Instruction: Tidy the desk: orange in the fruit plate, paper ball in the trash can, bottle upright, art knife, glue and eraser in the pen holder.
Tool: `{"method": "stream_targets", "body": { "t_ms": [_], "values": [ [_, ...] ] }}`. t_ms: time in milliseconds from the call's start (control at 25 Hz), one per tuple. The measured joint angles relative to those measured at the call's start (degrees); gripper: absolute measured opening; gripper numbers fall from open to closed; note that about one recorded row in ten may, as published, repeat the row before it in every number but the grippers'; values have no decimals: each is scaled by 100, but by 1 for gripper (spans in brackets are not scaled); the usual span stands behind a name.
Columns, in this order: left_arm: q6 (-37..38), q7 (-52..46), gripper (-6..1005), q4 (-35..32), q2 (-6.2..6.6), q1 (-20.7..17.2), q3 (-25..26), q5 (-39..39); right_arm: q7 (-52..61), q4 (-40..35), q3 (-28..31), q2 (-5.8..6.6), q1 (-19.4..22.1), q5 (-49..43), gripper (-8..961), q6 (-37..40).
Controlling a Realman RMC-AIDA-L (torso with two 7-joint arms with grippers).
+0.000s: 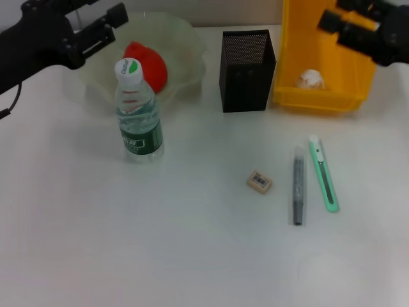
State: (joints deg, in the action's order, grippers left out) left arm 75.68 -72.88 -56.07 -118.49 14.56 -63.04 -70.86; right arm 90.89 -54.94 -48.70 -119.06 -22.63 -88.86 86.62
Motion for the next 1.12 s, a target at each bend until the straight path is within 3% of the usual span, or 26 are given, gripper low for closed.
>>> {"method": "stream_targets", "body": {
  "t_ms": [40, 80, 120, 160, 280, 320, 360, 440, 520, 560, 760, 1120],
  "values": [
    [0, 0, 579, 0, 0, 0, 0, 0, 0, 0, 0, 0, 0, 0, 701, 0],
    [12, 32, 578, 73, 3, 3, 38, 48, 338, -268, -69, -5, -33, -241, 700, 4],
    [15, 56, 578, 126, 1, 4, 102, 72, 1241, -1000, -297, -7, -123, -902, 699, 7],
    [15, 56, 578, 126, 1, 4, 102, 72, 1241, -1000, -297, -7, -123, -902, 699, 7],
    [4, 75, 577, 163, -16, 4, 179, 94, 2992, -2206, -732, -20, -343, -2423, 696, -43],
    [4, 75, 576, 163, -16, 4, 179, 94, 2992, -2206, -732, -20, -343, -2423, 695, -43],
    [-23, 128, 576, 230, -22, 16, 193, 132, 4073, -2721, -1045, -32, -555, -3464, 694, -69],
    [-37, 191, 576, 303, -22, 37, 192, 169, 4616, -2883, -1194, -33, -676, -3979, 693, -61],
    [-49, 299, 575, 448, -18, 86, 198, 244, 5506, -2911, -1450, -14, -963, -4707, 692, 71],
    [-71, 372, 575, 577, -6, 142, 226, 288, 6180, -2817, -1636, -2, -1303, -5398, 692, 311],
    [-119, 499, 575, 733, 4, 238, 318, 304, 7071, -2360, -2006, -13, -1816, -6722, 691, 579],
    [-317, 664, 575, 752, 9, 272, 344, 312, 7197, -1004, -1992, -22, -2100, -7005, 689, 33]
  ]
}}
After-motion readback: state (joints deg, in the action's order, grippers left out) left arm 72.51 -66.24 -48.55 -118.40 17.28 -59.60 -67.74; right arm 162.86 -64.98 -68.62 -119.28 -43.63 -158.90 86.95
